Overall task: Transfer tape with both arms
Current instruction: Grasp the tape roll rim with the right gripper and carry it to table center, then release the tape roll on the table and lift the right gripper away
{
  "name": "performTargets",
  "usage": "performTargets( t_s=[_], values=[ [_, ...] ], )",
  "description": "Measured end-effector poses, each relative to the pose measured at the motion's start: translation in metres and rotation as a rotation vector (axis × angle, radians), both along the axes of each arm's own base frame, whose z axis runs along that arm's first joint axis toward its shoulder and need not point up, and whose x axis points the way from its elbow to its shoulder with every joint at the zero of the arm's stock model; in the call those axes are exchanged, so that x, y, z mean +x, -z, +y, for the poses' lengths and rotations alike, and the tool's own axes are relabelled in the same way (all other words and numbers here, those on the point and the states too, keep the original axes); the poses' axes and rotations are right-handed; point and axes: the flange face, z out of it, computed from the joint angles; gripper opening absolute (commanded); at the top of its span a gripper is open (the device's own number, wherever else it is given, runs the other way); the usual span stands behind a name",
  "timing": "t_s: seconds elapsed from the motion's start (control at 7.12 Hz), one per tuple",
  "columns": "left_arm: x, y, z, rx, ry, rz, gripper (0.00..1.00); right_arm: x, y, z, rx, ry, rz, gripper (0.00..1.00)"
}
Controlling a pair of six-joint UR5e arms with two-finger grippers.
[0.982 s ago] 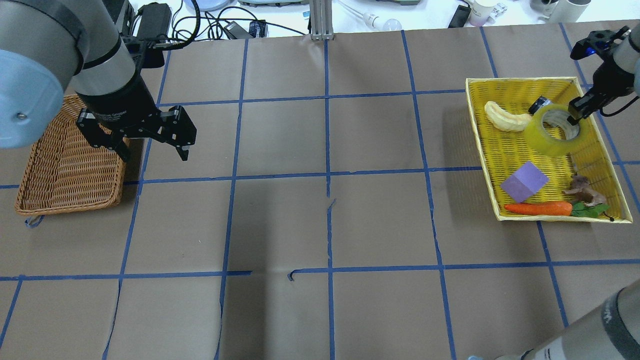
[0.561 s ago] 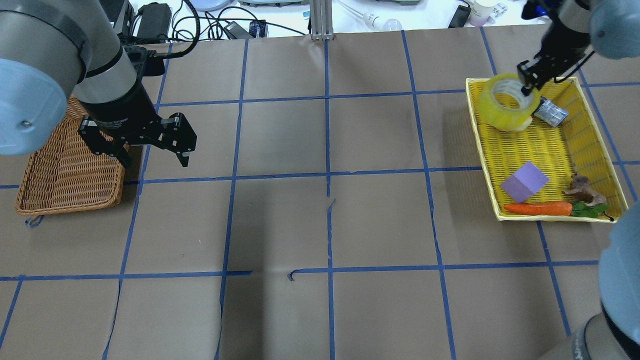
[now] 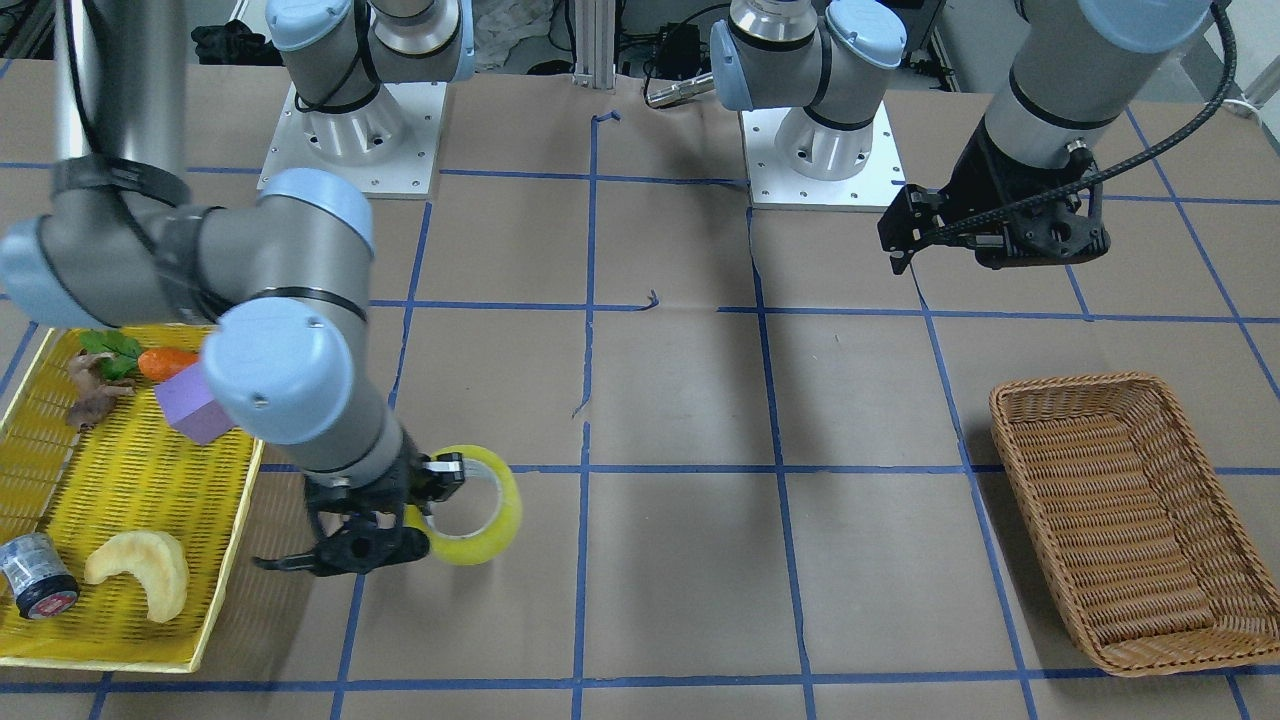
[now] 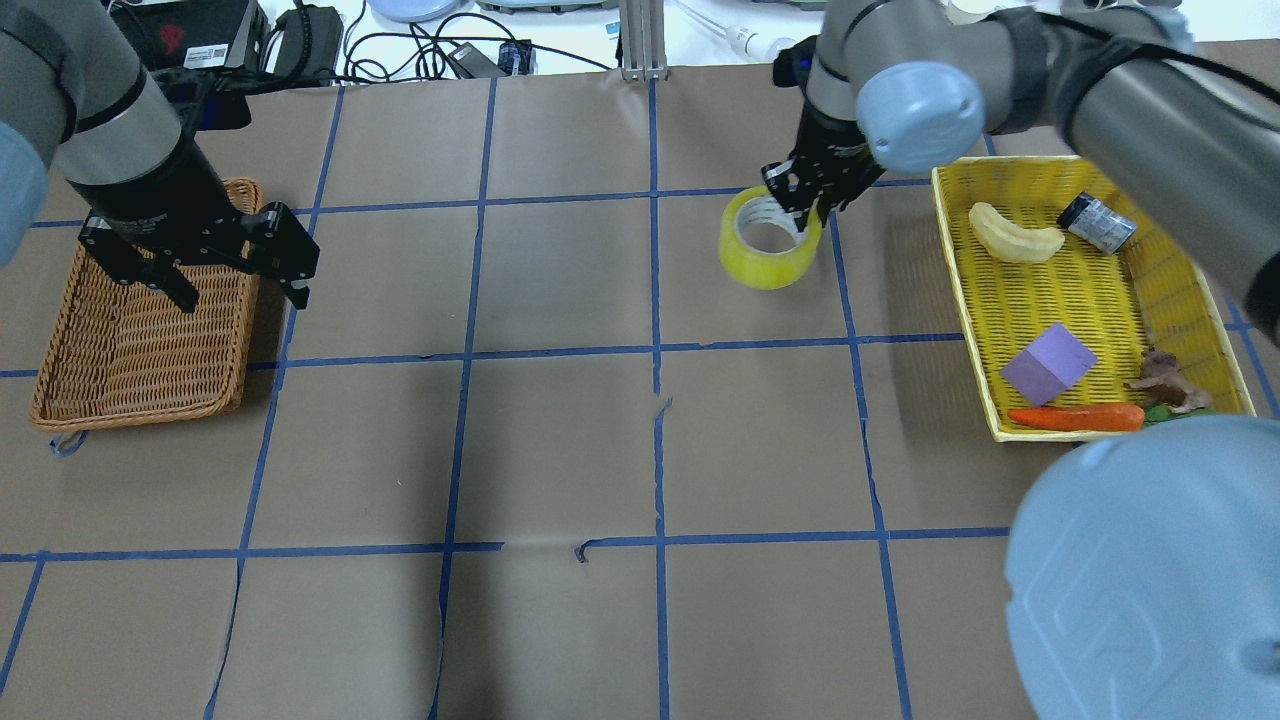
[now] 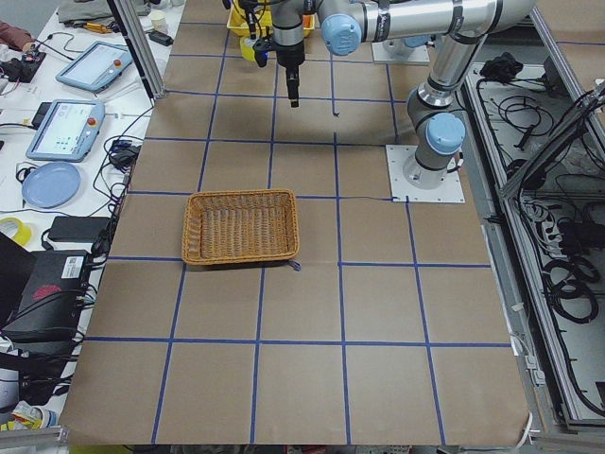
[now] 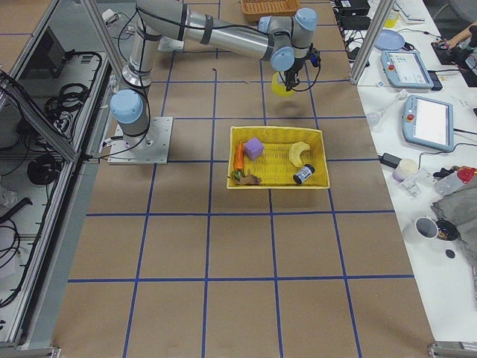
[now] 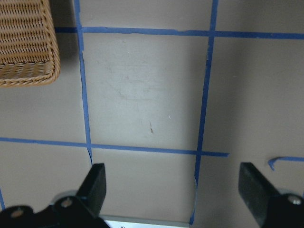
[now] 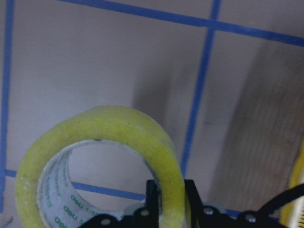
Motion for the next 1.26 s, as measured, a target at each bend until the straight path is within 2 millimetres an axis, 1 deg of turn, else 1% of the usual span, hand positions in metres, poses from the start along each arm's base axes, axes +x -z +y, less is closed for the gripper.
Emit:
performTargets(
  t_s=[0.14, 0.28, 0.42, 0.56, 0.7, 0.84, 0.98, 1.12, 1.26],
  values=[
    [0.003, 0.001, -0.001, 0.003, -0.001, 0.001, 1.00, 0.040, 0.022, 0.008, 0.007, -0.003, -0.008, 0.00],
    [0.006, 0.002, -0.001, 0.007, -0.004, 0.001, 1.00, 0.066, 0.037, 0.016, 0.014, -0.006, -0.019, 0.00],
    [0.008, 0.003, -0.002, 0.010, -0.009, 0.001, 1.00, 0.076, 0.050, 0.024, 0.027, -0.008, -0.023, 0.30],
    [0.010, 0.004, -0.003, 0.012, -0.011, 0.001, 1.00, 0.081, 0.058, 0.029, 0.031, -0.011, -0.024, 0.83],
    [0.011, 0.003, -0.004, 0.010, -0.015, 0.000, 1.00, 0.084, 0.063, 0.032, 0.027, -0.012, -0.027, 1.00],
    [0.012, 0.001, -0.006, 0.006, -0.022, -0.001, 1.00, 0.085, 0.066, 0.034, 0.020, -0.013, -0.029, 1.00],
    [0.011, 0.000, -0.009, 0.001, -0.023, 0.000, 1.00, 0.085, 0.057, 0.032, -0.001, -0.015, -0.031, 1.00],
    [0.008, -0.002, -0.012, -0.014, -0.026, 0.003, 1.00, 0.084, 0.035, 0.028, -0.039, -0.016, -0.033, 1.00],
    [0.000, -0.005, -0.016, -0.045, -0.024, 0.003, 1.00, 0.078, 0.006, 0.024, -0.078, -0.010, -0.033, 1.00]
  ],
)
